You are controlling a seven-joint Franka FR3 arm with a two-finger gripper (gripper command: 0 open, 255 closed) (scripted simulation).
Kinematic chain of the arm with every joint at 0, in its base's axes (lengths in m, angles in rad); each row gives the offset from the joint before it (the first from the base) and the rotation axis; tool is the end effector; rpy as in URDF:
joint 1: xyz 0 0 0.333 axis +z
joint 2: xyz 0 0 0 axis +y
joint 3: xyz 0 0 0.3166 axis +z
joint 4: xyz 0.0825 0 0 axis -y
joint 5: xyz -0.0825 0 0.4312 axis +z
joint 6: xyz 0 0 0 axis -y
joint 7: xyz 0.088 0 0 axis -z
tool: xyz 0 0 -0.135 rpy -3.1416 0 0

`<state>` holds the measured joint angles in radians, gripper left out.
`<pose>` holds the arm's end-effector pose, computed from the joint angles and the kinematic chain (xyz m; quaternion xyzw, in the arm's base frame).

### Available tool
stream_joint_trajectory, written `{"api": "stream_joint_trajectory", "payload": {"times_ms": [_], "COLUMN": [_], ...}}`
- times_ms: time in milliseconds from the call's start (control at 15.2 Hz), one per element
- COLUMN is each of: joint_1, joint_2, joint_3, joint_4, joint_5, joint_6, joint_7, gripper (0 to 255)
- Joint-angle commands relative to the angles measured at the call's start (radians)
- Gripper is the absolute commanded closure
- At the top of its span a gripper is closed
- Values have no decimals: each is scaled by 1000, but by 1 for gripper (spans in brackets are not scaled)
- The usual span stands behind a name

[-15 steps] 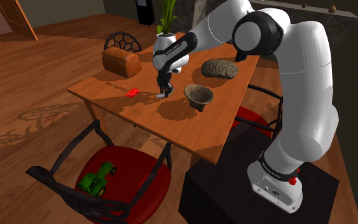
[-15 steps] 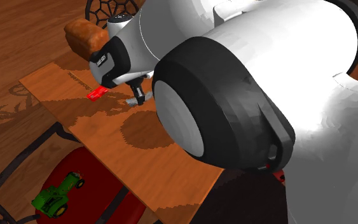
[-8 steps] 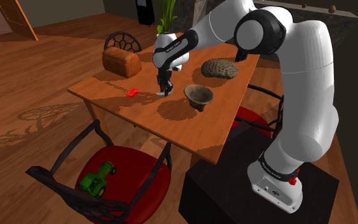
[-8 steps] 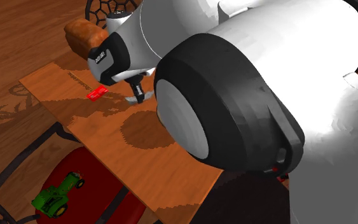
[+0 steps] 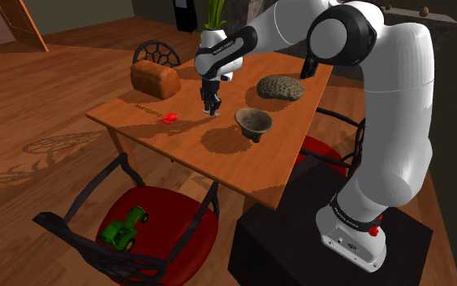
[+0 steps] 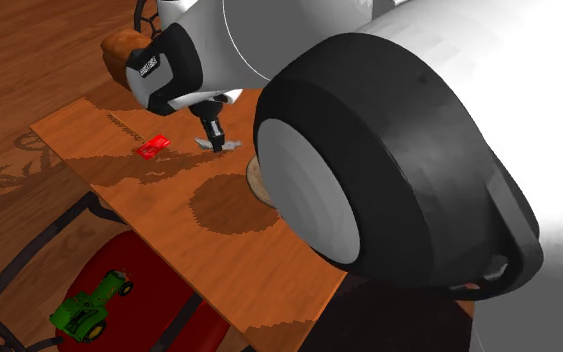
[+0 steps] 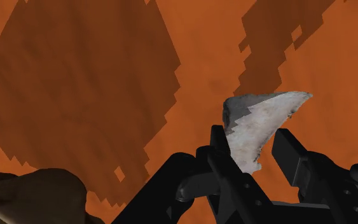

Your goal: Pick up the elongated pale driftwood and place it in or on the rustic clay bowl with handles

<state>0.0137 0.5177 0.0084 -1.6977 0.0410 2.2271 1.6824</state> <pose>0.7120 0.0175 0.2402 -0.6650 0.7466 0.0100 0.0165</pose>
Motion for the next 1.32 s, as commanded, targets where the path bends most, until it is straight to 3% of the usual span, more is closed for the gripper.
{"api": "stream_joint_trajectory", "payload": {"times_ms": [0,1254], "joint_1": [1,1], "joint_2": [-16,-116], "joint_3": [0,-1], "joint_4": [5,115], "joint_5": [-1,-4], "joint_6": [-21,-232], "joint_7": [2,10], "gripper": [255,255]}}
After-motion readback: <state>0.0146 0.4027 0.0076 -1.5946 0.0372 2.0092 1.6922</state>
